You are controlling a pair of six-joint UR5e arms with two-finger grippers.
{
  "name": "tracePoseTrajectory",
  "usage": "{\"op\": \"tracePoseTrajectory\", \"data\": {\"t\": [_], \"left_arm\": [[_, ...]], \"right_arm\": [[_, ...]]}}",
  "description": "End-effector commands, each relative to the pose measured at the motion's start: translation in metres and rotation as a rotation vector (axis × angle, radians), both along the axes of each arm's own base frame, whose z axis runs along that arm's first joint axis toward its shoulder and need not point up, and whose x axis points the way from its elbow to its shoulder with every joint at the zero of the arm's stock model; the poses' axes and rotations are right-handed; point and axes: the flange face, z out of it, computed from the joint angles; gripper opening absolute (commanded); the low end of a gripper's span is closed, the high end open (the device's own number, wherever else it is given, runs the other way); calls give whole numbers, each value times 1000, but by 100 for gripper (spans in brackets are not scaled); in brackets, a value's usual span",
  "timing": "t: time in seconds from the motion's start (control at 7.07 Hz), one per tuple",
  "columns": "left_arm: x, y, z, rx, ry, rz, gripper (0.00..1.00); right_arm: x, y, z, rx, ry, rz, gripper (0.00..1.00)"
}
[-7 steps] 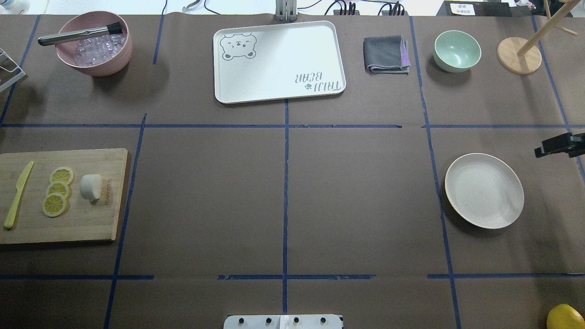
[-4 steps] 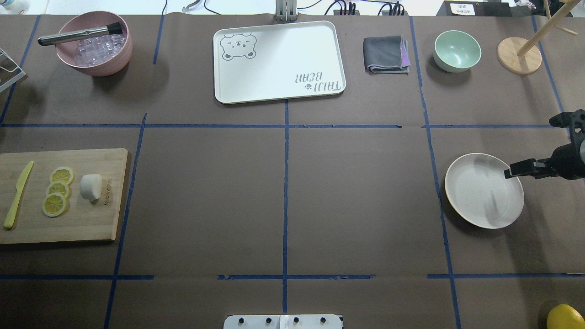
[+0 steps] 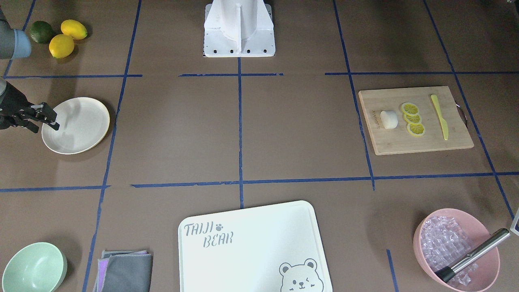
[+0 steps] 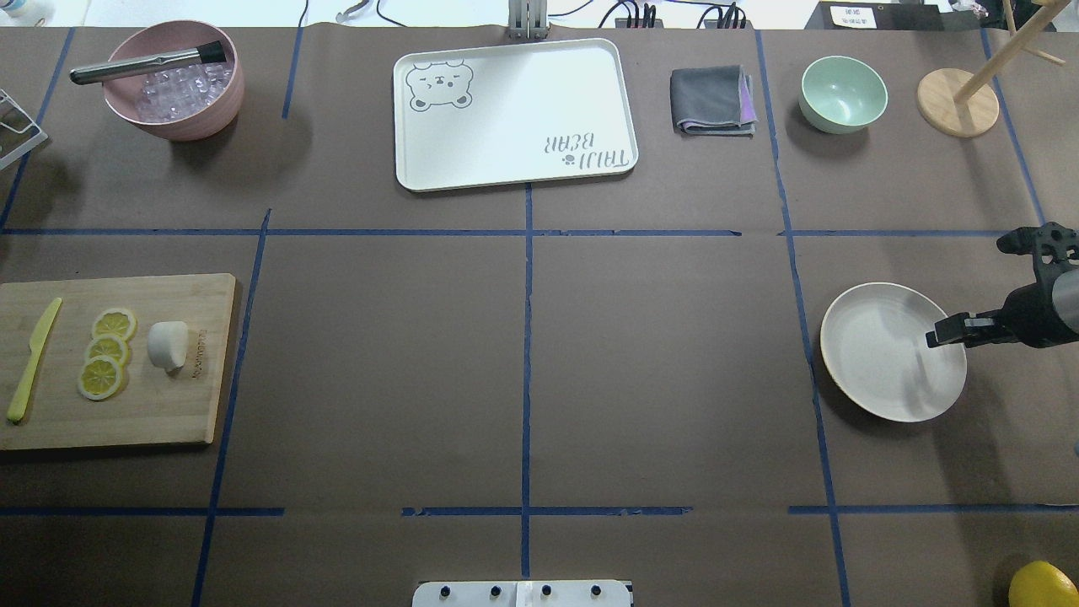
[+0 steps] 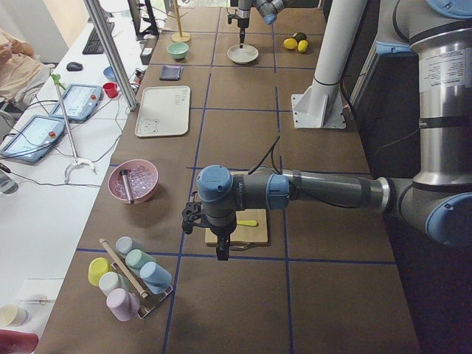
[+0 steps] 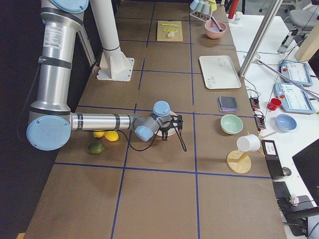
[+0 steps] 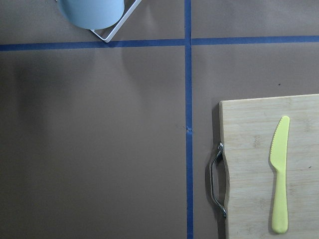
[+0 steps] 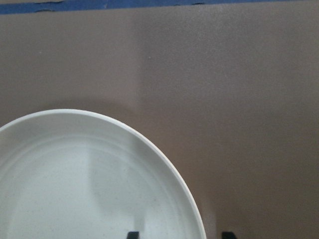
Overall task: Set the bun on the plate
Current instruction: 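Reach the right gripper down to the rim of the white plate, then drag the white plate with the right gripper toward the table center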
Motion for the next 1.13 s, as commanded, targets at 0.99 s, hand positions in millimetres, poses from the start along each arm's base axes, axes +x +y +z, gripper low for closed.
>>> {"op": "tracePoseTrajectory", "data": {"t": [0.99], "left_arm": [[2,0,-1,3,1,5,100]], "right_arm": [[-48,-28,-141,64,-216,-15,0]]}}
